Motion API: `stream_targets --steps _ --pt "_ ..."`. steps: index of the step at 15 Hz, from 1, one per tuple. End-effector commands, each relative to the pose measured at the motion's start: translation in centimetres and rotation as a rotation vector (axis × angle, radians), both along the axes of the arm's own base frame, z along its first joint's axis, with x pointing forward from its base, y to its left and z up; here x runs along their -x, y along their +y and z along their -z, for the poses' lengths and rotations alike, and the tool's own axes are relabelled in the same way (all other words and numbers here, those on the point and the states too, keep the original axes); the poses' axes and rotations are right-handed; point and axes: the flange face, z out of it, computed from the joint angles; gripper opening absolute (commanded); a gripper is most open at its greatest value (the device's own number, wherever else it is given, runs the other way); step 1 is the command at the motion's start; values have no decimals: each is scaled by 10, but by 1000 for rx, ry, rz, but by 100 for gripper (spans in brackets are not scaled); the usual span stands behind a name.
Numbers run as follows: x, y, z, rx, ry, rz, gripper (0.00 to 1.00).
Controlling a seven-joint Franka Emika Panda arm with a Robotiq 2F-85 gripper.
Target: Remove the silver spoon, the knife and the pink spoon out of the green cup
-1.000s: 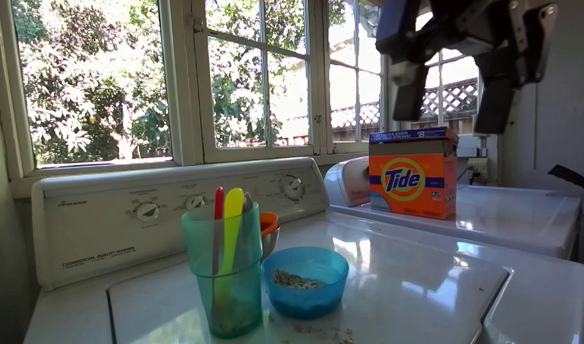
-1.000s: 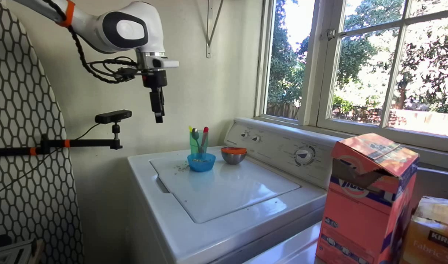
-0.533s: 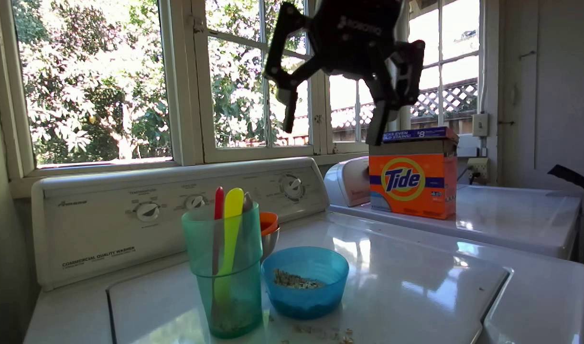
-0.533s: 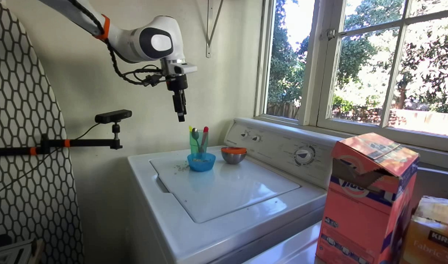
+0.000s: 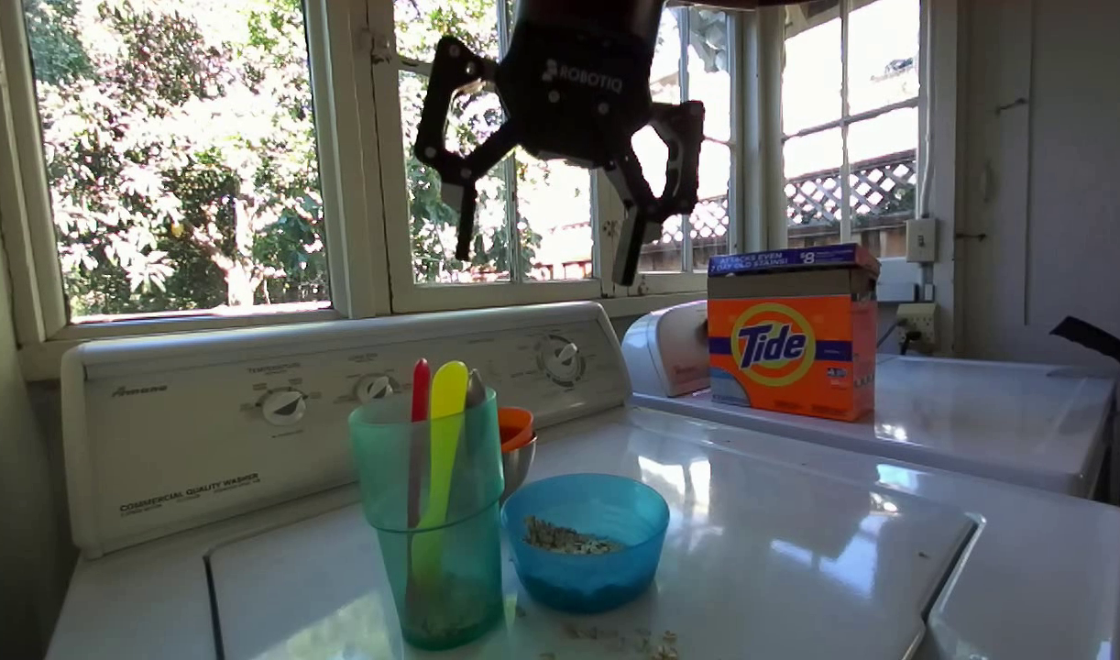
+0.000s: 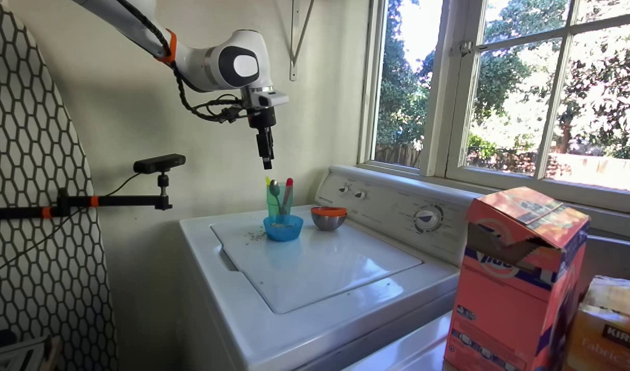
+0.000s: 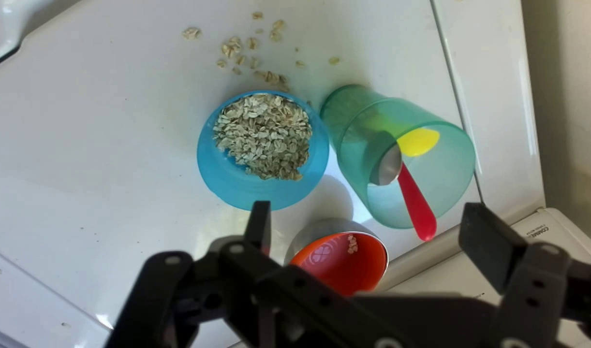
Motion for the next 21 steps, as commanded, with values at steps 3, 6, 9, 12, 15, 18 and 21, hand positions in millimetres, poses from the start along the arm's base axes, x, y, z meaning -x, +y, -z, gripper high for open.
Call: stream_targets --steps 3,6,9,12,15,18,21 --pt "-13 11 27 -12 90 52 100" --pt "-21 14 46 5 135 77 100" --pt "-35 18 50 -14 123 106 100" --pt "-47 25 37 -26 86 112 100" --pt "-55 32 27 -33 64 109 100" --pt "-62 38 25 -24 50 111 72" --pt "-69 41 33 -11 59 127 61"
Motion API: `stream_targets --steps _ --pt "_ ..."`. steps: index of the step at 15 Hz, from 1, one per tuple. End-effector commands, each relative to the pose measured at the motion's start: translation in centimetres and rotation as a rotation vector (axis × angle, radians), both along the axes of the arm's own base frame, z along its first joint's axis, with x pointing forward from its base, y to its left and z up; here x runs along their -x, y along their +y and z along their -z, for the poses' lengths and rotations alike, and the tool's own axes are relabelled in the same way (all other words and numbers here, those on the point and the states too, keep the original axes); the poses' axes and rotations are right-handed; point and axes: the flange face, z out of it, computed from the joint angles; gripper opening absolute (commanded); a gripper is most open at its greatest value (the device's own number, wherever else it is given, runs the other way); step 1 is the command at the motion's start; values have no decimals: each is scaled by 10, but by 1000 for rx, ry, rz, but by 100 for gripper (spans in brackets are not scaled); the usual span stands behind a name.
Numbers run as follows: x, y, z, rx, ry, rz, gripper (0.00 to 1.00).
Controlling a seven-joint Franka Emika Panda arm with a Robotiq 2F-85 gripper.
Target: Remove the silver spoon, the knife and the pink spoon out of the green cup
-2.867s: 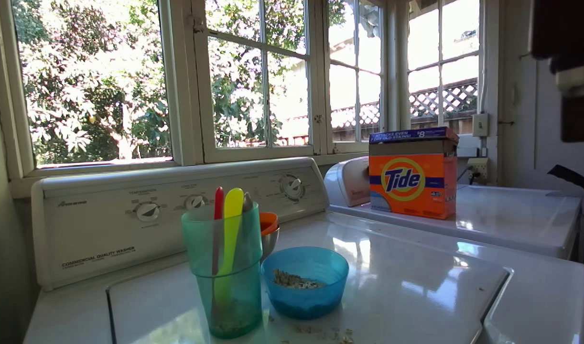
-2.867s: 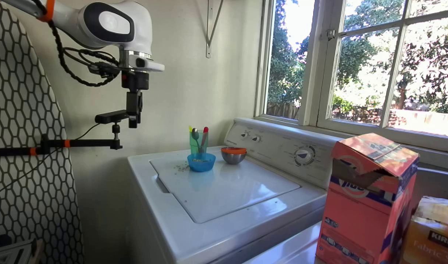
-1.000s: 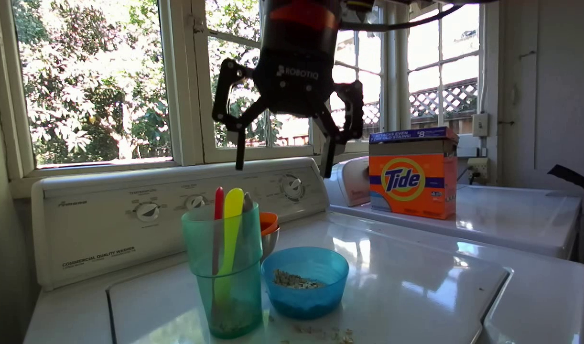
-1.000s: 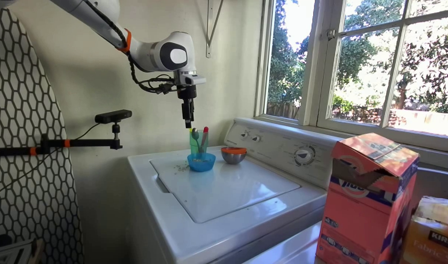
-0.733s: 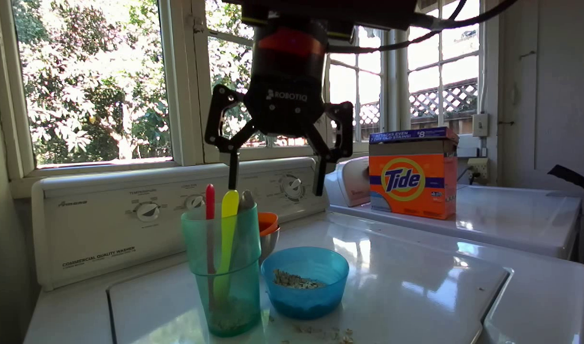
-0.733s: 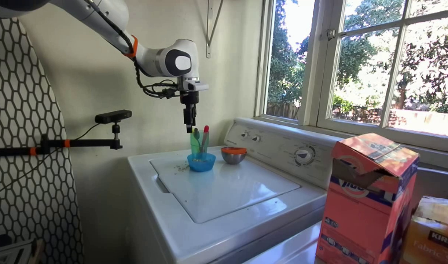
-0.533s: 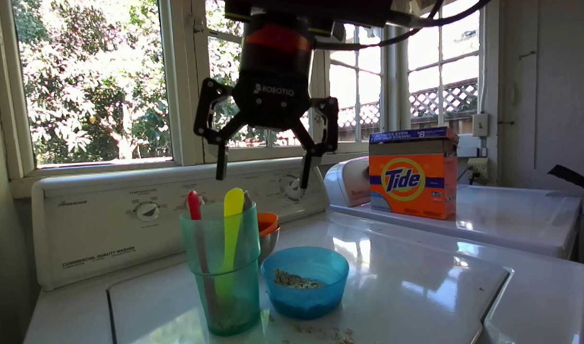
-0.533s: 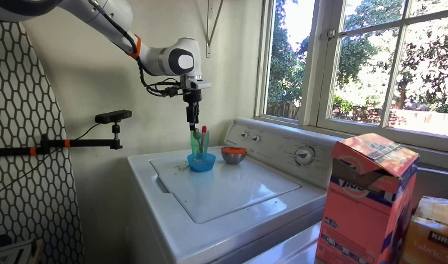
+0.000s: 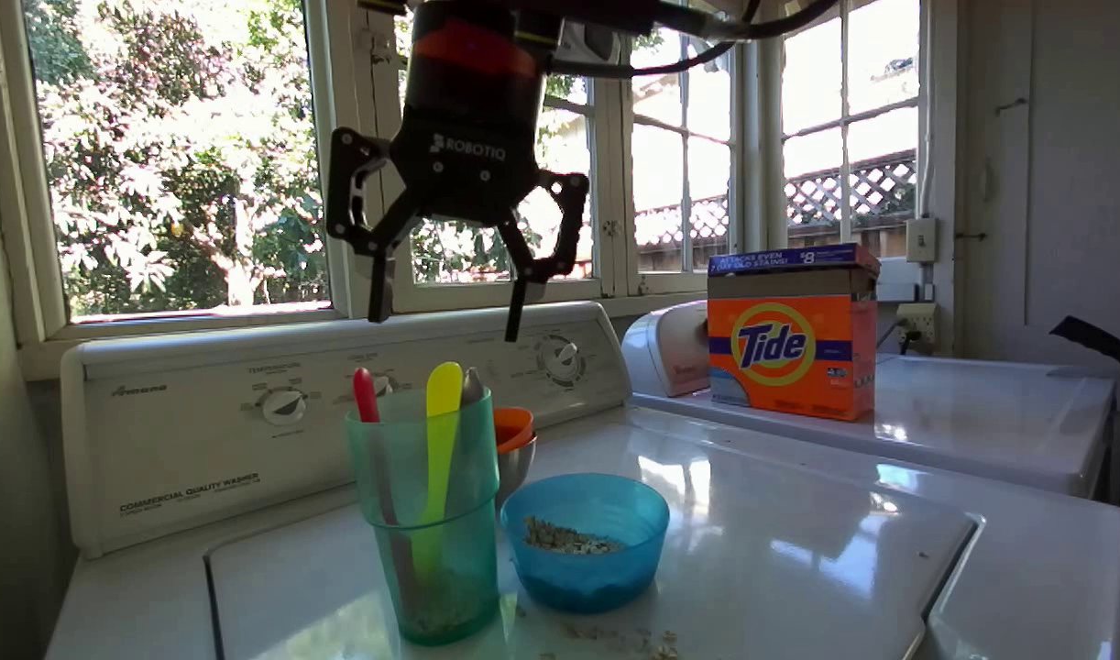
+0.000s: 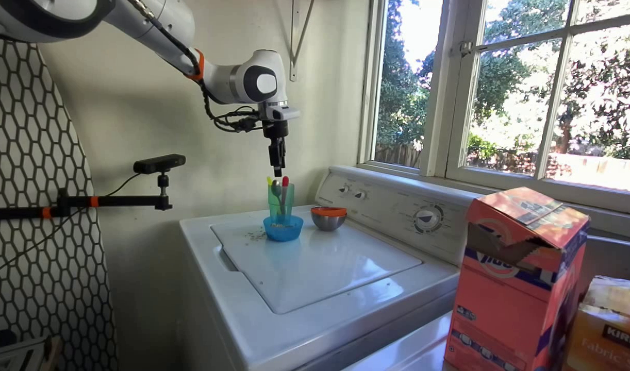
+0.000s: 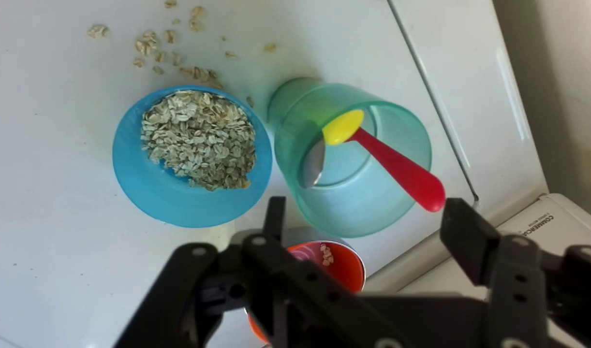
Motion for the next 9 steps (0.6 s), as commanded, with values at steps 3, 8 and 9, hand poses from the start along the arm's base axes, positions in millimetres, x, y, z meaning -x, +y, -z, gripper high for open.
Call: stream_targets --steps 3,8,9 --pt "-12 8 17 50 51 34 37" --pt "-15 4 17 95 88 42 22" --pt "-15 2 15 105 88 45 28"
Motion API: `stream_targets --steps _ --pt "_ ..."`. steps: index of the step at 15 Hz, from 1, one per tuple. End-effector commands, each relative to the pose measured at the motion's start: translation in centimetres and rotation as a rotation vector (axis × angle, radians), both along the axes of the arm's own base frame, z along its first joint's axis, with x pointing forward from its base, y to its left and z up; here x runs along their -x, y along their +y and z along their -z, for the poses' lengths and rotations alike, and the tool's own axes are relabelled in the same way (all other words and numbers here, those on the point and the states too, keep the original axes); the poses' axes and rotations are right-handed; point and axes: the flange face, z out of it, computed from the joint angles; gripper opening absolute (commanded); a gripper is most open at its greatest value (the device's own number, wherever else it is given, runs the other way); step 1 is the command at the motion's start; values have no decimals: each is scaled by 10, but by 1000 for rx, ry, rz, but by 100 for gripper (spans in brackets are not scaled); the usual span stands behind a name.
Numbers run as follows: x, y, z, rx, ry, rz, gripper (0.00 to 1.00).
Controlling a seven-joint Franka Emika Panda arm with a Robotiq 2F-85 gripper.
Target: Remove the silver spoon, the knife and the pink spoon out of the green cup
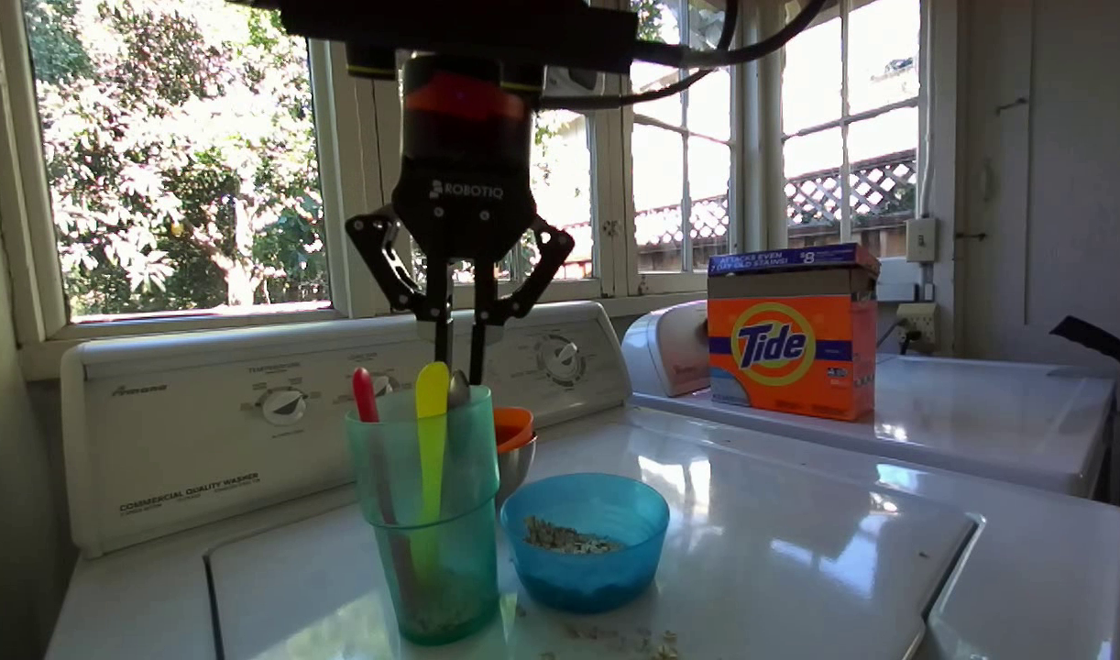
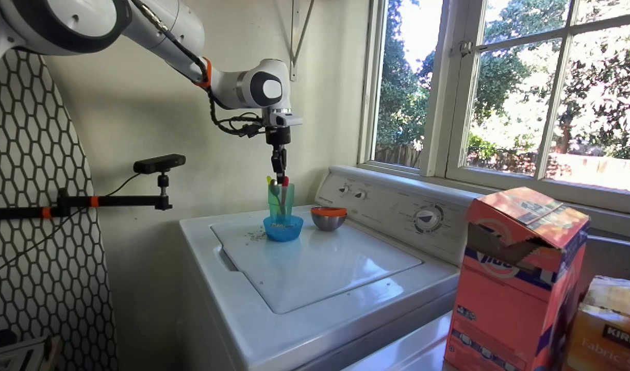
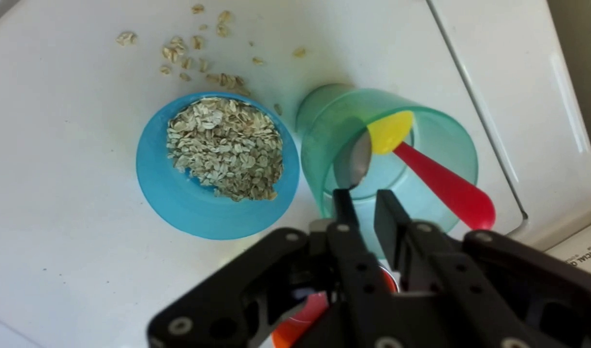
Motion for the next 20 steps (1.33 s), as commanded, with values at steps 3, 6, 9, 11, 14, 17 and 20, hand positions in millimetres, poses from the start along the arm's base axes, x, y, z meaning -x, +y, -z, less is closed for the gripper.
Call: stream_targets --steps 3,6,9,11,14,17,20 --pt "-3 -6 -15 70 26 19 56" --pt "-1 -7 -23 75 46 10 62" --pt "2 -2 -23 79 71 -5 49" --pt "6 1 -23 88 90 -16 39" --pt "9 6 -19 76 98 -8 46" --pt "9 4 -22 64 86 -9 55" --pt "10 3 -23 73 98 53 93"
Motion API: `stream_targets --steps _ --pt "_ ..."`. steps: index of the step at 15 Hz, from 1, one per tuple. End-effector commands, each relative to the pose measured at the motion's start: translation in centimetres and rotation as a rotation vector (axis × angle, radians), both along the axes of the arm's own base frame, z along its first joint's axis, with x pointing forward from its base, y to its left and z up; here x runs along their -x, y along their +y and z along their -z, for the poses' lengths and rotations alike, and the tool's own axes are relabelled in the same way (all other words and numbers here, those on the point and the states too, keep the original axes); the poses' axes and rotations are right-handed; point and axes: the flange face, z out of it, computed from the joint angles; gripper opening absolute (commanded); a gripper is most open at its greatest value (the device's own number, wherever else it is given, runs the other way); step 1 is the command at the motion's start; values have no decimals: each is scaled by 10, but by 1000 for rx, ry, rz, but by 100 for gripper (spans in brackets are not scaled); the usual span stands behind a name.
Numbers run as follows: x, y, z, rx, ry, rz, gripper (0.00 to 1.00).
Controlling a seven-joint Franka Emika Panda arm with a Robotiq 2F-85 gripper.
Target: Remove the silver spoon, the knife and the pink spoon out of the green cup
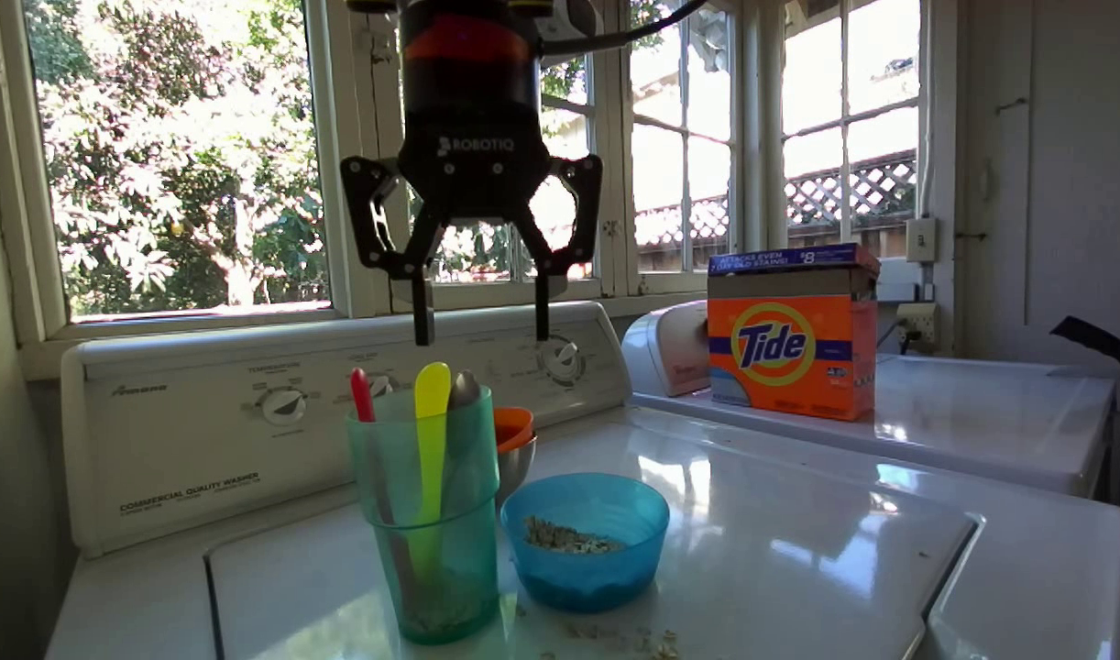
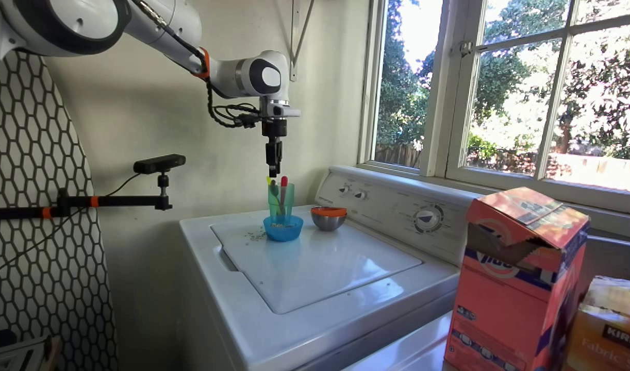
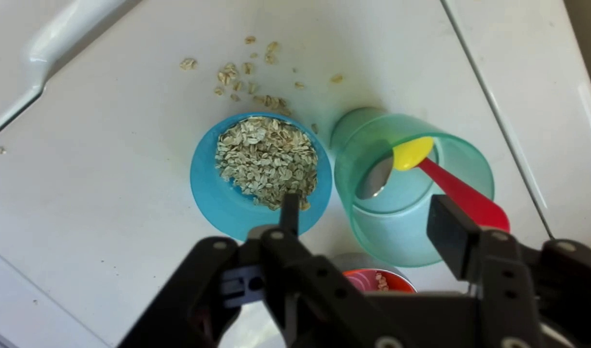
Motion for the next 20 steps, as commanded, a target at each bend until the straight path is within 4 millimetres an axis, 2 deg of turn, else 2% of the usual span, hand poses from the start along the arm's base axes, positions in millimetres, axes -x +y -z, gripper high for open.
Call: stream_targets --steps 1,2,6,8,10,11,20 --pt "2 -3 0 34 41 126 94" --pt "4 -4 1 54 51 185 100" --pt "9 -5 7 90 108 347 100" --pt "11 -2 11 91 122 397 94" --pt "7 4 14 84 105 440 82" --pt "5 7 15 79 95 458 84" --pt "-10 23 17 66 70 532 79"
